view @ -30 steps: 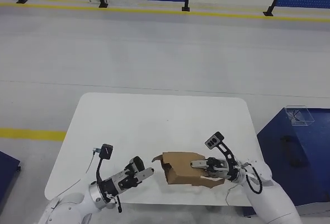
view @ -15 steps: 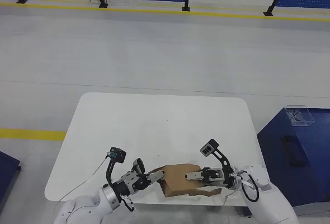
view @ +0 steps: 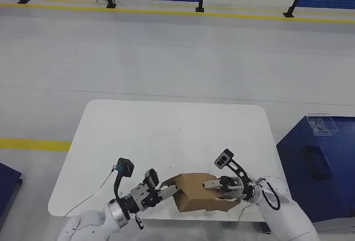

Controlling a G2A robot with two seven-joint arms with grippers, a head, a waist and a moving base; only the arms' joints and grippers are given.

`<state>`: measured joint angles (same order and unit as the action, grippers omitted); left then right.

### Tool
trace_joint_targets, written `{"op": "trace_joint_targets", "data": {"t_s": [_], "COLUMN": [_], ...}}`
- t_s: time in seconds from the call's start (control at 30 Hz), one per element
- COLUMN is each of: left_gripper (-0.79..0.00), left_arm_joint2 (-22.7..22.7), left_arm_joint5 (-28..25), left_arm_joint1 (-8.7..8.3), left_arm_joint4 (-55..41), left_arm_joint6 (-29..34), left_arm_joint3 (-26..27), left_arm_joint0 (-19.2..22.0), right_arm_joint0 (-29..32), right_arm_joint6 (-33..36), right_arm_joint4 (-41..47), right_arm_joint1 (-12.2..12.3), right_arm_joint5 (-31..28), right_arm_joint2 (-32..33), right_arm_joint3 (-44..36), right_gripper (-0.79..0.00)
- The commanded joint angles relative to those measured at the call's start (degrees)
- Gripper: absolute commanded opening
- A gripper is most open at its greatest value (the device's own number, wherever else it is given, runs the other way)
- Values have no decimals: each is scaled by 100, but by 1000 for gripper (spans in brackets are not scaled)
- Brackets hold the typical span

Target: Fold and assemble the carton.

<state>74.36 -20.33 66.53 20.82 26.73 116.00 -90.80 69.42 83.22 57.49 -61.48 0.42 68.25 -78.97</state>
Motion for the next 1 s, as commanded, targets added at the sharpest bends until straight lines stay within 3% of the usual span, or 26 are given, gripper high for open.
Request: {"op": "trace_joint_targets", "data": {"t_s": [0.0, 0.17, 0.3, 0.53, 0.97], "left_gripper": [0, 0, 0, 0, 0], "left_arm_joint2": [258, 827, 704, 222, 42], "left_arm_joint5": [-209, -42, 164, -53, -115], "left_arm_joint1": [-18, -74, -88, -71, -94], "left_arm_joint4": [-463, -650, -321, -209, -479], "left_arm_joint6": [-159, -132, 116, 264, 511], "left_arm_joint3": [61, -61, -111, -58, 1], "left_arm_joint0": [-118, -202, -123, -10, 106], "right_arm_joint0": [-132, -416, -551, -731, -793], "right_arm_joint6": [185, 478, 478, 478, 478], "right_arm_joint4": [416, 1056, 1236, 1181, 1103], "right_arm_joint1": [-19, -78, -63, 1, 62], "right_arm_joint5": [530, 1587, 1587, 1586, 1586], "right_arm_joint2": [-34, -266, -564, -849, -998], "right_arm_joint3": [241, 704, 893, 1011, 957], "right_gripper": [-785, -785, -785, -785, -785]}}
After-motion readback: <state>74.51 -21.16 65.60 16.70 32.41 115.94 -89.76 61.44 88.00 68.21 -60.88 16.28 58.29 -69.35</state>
